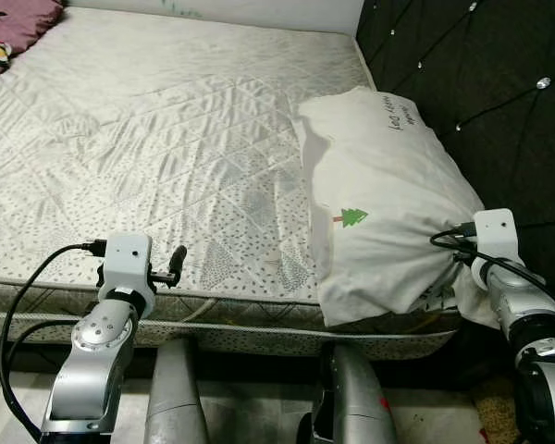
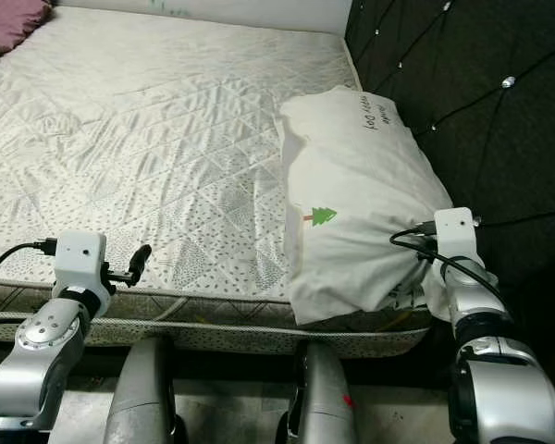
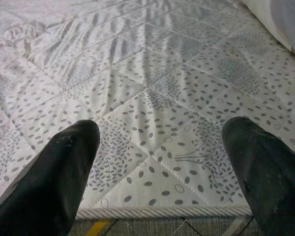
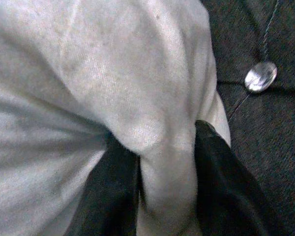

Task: Clean up the room

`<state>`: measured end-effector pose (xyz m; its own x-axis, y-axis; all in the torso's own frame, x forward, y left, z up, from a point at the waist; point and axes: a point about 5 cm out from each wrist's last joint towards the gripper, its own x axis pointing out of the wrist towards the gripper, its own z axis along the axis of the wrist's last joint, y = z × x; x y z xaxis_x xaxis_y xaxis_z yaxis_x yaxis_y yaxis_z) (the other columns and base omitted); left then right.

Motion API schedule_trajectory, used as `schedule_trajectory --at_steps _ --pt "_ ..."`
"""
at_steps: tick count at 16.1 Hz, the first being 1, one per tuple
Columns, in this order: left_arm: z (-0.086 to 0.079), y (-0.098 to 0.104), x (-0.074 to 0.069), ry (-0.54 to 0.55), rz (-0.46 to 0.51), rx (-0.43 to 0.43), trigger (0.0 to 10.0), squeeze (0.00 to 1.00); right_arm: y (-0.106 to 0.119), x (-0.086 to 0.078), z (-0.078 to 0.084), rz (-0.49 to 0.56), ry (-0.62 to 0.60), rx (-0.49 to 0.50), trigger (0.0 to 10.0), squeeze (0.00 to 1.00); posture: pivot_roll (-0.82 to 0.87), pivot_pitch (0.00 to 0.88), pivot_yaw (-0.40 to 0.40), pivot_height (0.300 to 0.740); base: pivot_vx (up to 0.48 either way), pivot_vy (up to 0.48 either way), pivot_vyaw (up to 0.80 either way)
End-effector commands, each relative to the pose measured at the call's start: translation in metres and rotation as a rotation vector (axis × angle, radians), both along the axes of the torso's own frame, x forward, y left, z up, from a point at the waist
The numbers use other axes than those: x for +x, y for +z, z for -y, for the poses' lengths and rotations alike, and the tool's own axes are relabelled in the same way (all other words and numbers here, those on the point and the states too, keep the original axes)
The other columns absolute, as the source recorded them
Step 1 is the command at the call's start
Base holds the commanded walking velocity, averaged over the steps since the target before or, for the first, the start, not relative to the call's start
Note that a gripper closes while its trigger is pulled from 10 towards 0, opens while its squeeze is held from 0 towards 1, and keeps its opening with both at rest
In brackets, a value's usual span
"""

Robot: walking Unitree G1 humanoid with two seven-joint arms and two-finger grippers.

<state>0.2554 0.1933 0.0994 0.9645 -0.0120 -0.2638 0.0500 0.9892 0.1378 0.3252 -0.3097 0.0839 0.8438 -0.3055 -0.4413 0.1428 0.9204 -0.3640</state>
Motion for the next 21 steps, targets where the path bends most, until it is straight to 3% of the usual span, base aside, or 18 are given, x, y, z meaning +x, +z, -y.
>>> schedule_trajectory --at_steps 1,2,4,7,10,12,13,17,19,21 --pt "-0.002 0.002 0.001 -0.007 0.005 0.006 10.0 0.0 0.017 0.009 -0.001 0.061 0.006 -0.055 10.0 1.0 0.07 0.0 -0.07 0.558 0.0 0.0 0.0" --pt "-0.003 0.002 0.001 -0.007 0.006 0.009 10.0 0.0 0.019 0.01 -0.002 0.071 0.019 -0.095 10.0 1.0 0.07 0.0 -0.068 0.558 0.0 0.0 0.0" --pt "-0.006 0.002 0.0 0.002 0.01 0.016 10.0 0.0 0.017 0.008 -0.011 0.111 0.065 -0.071 10.0 1.0 0.05 0.003 -0.066 0.558 0.0 0.0 0.0" --pt "-0.008 0.007 -0.003 0.054 0.064 0.001 10.0 0.0 -0.001 -0.008 -0.024 0.081 0.084 -0.057 10.0 1.0 0.05 0.0 -0.069 0.558 0.0 0.0 0.0" --pt "-0.008 0.002 -0.007 0.071 0.058 0.001 10.0 0.0 -0.034 -0.049 -0.023 0.012 -0.078 0.065 10.0 1.0 0.06 0.0 -0.084 0.558 0.0 0.0 0.0" --pt "-0.009 0.002 -0.007 0.081 0.063 0.003 10.0 0.0 -0.026 -0.059 -0.02 0.139 -0.157 0.065 10.0 1.0 0.06 0.0 -0.082 0.558 0.0 0.0 0.0" --pt "-0.009 0.004 -0.005 0.085 0.079 0.004 10.0 0.0 -0.005 -0.056 -0.019 0.277 -0.177 0.008 10.0 1.0 0.05 0.0 -0.079 0.558 0.0 0.0 0.0" --pt "-0.005 0.007 -0.001 0.101 0.108 -0.003 10.0 0.0 0.049 -0.037 -0.033 0.52 -0.155 -0.056 10.0 1.0 0.03 0.0 -0.08 0.558 0.0 0.0 0.0" --pt "-0.004 0.009 0.0 0.12 0.129 -0.008 10.0 0.0 0.073 -0.025 -0.056 0.636 -0.05 -0.006 10.0 1.0 0.03 0.0 -0.087 0.558 0.0 0.0 0.0" --pt "-0.002 0.008 -0.002 0.118 0.128 -0.013 10.0 0.0 0.068 -0.007 -0.088 0.608 0.101 0.071 10.0 1.0 0.03 0.0 -0.088 0.558 0.0 0.0 0.0"
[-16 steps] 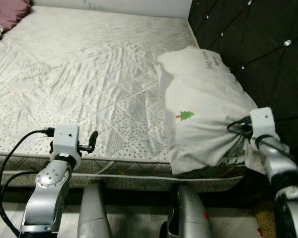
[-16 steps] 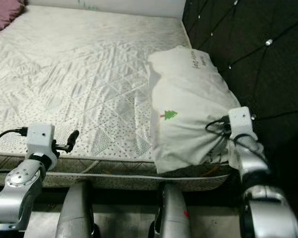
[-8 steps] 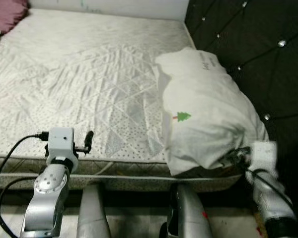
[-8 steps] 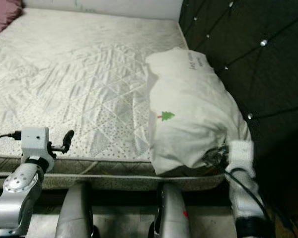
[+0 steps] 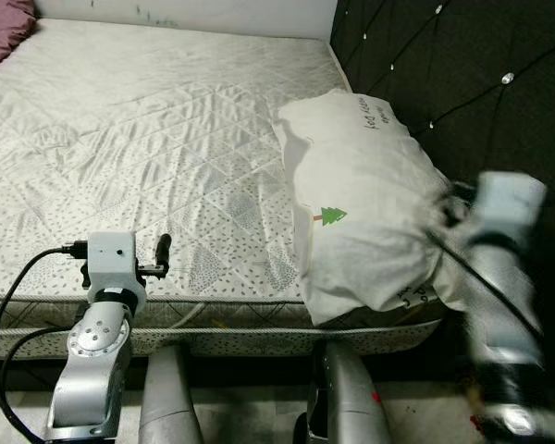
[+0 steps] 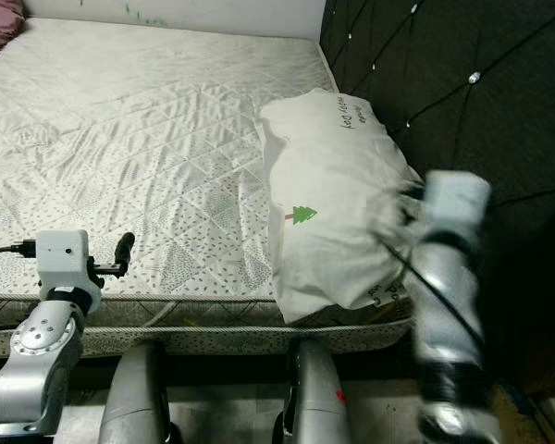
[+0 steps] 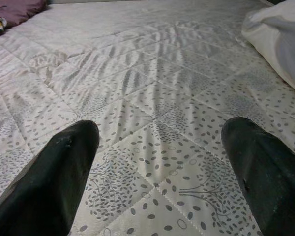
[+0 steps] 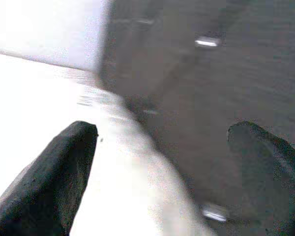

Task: Clean up the room

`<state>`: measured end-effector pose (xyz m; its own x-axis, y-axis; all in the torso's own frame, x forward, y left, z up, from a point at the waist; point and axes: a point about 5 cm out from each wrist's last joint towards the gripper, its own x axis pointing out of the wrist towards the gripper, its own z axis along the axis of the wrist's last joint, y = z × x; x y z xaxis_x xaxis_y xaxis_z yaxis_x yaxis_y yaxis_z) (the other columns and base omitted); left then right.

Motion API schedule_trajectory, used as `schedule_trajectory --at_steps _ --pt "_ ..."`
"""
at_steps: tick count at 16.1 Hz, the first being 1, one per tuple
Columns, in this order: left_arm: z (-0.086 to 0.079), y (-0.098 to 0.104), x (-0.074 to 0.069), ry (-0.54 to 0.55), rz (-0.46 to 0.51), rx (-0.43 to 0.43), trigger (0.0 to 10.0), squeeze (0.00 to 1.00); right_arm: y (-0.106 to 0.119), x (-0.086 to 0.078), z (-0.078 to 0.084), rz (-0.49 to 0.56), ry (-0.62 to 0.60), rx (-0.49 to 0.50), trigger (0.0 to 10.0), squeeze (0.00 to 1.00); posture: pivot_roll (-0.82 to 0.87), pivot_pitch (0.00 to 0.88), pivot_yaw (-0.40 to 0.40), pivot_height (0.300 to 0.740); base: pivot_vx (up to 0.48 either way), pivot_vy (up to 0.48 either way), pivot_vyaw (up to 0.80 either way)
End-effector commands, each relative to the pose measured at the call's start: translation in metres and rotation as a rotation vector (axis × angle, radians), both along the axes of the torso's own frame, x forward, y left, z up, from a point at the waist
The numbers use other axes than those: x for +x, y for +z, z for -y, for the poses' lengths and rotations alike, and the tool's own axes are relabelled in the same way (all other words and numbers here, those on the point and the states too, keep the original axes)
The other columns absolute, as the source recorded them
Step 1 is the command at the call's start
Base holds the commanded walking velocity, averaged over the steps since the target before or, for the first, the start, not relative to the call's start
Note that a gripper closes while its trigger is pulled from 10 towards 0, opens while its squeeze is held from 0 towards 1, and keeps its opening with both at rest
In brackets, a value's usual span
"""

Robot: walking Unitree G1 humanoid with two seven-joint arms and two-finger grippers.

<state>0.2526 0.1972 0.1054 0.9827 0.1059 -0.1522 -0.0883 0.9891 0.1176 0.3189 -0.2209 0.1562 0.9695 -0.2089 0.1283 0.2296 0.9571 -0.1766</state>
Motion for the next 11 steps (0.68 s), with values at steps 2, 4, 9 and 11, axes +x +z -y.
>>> schedule_trajectory --at_steps 2,4,9,11 --pt "0.007 0.002 0.001 -0.033 0.009 -0.003 10.0 0.0 -0.021 0.023 -0.032 -0.113 0.129 0.048 10.0 1.0 0.06 0.0 -0.093 0.558 0.0 0.0 0.0" --pt "0.009 0.005 -0.001 -0.052 0.009 -0.006 10.0 0.0 -0.027 0.043 -0.065 -0.182 0.216 0.113 10.0 1.0 0.08 0.0 -0.097 0.558 0.0 0.0 0.0" --pt "0.002 0.001 -0.007 -0.016 -0.02 0.002 10.0 0.0 -0.099 0.029 -0.085 -0.629 0.198 0.383 10.0 1.0 0.12 0.0 -0.123 0.558 0.0 0.0 0.0" --pt "0.003 0.0 -0.004 -0.024 -0.031 0.0 10.0 0.0 -0.105 0.027 -0.086 -0.658 0.209 0.393 10.0 1.0 0.12 0.0 -0.121 0.558 0.0 0.0 0.0"
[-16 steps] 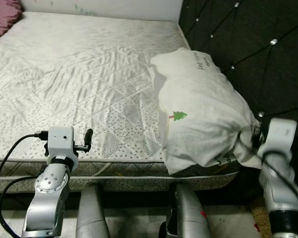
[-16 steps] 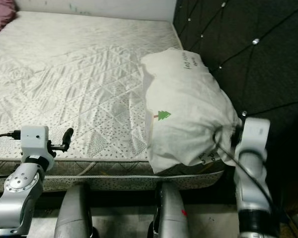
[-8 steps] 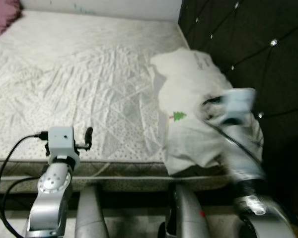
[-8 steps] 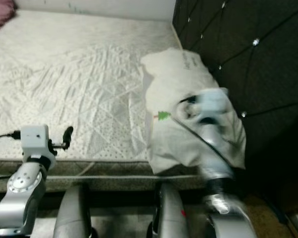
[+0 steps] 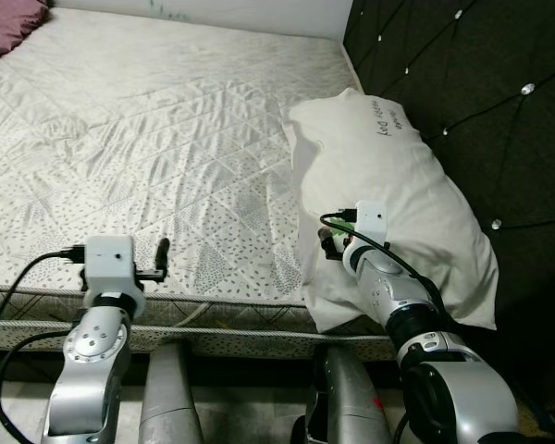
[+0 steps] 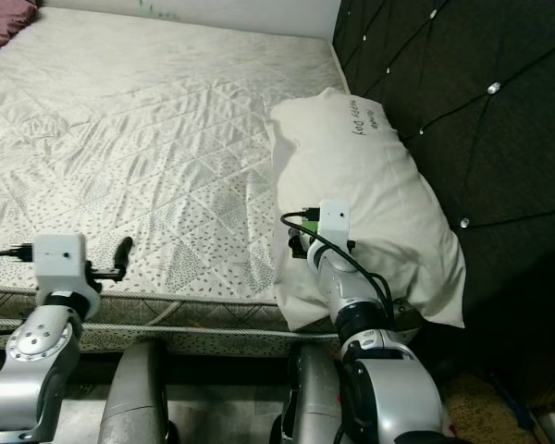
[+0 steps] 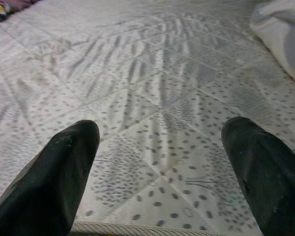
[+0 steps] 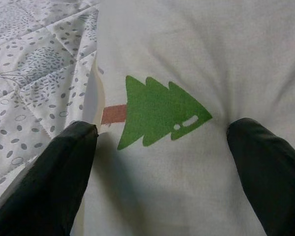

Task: Clean up the room

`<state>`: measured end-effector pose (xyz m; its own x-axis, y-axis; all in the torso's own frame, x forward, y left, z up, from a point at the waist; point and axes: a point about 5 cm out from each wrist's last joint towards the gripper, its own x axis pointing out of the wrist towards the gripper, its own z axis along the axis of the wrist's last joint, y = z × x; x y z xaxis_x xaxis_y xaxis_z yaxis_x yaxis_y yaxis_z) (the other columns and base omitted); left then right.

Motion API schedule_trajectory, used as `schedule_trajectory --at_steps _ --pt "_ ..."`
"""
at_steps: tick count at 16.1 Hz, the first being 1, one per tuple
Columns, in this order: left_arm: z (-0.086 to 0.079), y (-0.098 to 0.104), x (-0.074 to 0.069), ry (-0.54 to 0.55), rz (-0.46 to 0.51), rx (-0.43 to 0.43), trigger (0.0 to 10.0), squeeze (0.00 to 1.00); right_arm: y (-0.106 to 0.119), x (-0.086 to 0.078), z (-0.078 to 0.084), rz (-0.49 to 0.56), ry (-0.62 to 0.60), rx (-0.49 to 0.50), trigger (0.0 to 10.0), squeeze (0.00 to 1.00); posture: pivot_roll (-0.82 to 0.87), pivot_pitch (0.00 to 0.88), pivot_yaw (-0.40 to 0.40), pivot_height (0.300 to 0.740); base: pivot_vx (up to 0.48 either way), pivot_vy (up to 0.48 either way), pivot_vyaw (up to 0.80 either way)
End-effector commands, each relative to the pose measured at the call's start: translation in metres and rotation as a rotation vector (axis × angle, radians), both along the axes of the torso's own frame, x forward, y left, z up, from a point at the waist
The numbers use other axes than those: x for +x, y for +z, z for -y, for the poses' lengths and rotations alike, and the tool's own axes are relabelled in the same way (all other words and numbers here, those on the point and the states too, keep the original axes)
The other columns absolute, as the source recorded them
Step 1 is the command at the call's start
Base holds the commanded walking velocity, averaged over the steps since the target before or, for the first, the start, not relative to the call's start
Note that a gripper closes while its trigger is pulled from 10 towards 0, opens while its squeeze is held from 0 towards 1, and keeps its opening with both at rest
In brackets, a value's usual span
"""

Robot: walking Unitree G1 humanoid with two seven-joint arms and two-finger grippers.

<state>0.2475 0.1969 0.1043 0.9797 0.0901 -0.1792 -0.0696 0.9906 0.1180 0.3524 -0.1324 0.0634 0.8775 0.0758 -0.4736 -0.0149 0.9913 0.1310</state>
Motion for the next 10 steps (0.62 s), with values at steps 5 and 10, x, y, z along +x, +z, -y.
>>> schedule_trajectory --at_steps 5,10 --pt "0.006 0.009 0.024 -0.023 0.053 0.004 10.0 0.0 0.036 0.016 0.016 0.239 -0.055 0.042 10.0 1.0 0.09 0.0 -0.103 0.558 0.0 0.0 0.0" --pt "0.009 0.024 0.031 -0.003 0.191 -0.059 10.0 0.0 0.06 -0.013 0.044 0.523 -0.08 -0.044 10.0 0.0 0.06 0.0 -0.11 0.558 0.0 0.0 0.0"
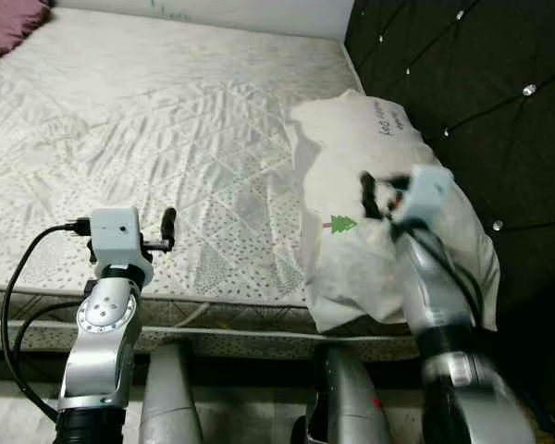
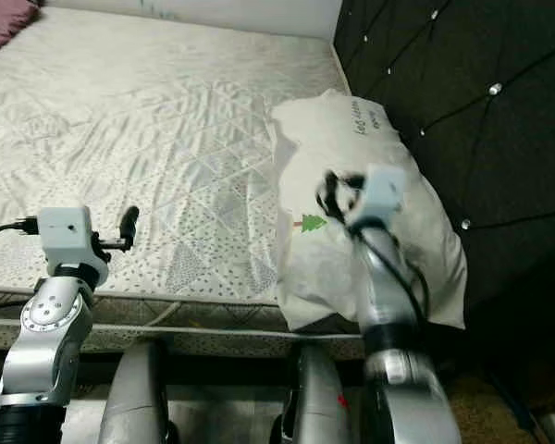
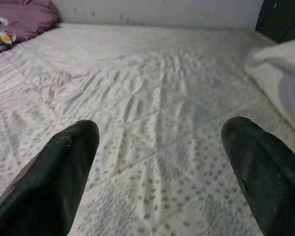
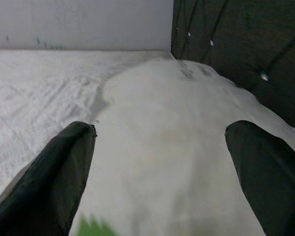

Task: Clean up the room

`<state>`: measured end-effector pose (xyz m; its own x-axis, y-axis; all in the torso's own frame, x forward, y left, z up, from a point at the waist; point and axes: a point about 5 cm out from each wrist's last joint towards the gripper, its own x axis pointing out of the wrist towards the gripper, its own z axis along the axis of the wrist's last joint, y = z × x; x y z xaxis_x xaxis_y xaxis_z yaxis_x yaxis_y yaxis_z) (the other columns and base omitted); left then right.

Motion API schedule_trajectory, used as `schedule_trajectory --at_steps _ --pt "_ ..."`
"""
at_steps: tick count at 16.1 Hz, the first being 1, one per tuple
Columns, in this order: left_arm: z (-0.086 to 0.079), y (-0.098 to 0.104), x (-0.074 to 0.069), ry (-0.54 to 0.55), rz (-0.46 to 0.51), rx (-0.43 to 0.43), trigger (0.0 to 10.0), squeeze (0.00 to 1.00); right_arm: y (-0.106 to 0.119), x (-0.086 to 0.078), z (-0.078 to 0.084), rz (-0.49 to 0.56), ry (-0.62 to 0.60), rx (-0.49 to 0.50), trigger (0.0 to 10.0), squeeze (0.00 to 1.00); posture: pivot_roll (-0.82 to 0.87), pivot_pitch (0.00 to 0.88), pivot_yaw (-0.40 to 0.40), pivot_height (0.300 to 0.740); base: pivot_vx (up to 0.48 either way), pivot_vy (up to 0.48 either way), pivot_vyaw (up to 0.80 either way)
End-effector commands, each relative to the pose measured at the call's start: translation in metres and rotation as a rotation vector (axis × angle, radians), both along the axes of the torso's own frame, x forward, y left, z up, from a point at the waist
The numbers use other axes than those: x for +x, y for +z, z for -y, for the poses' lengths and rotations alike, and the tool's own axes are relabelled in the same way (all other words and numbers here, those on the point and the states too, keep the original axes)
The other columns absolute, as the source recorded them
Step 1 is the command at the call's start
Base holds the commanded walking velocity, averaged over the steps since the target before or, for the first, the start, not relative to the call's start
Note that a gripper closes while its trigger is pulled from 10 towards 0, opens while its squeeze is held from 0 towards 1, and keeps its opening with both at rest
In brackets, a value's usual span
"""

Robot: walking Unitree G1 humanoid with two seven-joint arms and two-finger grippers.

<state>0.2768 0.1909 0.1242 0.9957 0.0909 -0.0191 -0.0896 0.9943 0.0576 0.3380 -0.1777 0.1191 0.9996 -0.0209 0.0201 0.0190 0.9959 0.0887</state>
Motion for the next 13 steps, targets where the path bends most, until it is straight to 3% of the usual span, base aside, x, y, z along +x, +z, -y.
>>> schedule_trajectory --at_steps 1,2,4,8,13 --pt "0.006 0.004 0.002 -0.016 0.042 -0.028 10.0 0.0 0.006 -0.01 -0.002 0.04 0.029 -0.024 10.0 0.0 0.04 0.0 -0.105 0.558 0.0 0.0 0.0" --pt "0.01 0.002 0.001 -0.029 0.052 -0.048 10.0 0.0 0.006 -0.022 -0.005 0.065 0.058 -0.034 10.0 0.0 0.02 0.0 -0.095 0.558 0.0 0.0 0.0" --pt "0.019 0.0 0.002 -0.073 0.057 -0.07 10.0 0.0 0.009 -0.03 -0.011 0.091 0.075 -0.04 10.0 0.0 0.0 0.0 -0.082 0.568 0.0 0.0 0.0" --pt "0.02 0.002 0.007 -0.091 0.073 -0.076 10.0 0.0 0.021 -0.028 -0.019 0.109 0.084 -0.042 10.0 0.0 0.02 0.0 -0.075 0.618 0.0 0.0 0.0" --pt "0.018 -0.004 0.008 -0.084 0.056 -0.068 10.0 0.0 0.018 -0.029 -0.021 0.087 0.087 -0.038 10.0 0.0 0.02 0.0 -0.078 0.678 0.0 0.0 0.0"
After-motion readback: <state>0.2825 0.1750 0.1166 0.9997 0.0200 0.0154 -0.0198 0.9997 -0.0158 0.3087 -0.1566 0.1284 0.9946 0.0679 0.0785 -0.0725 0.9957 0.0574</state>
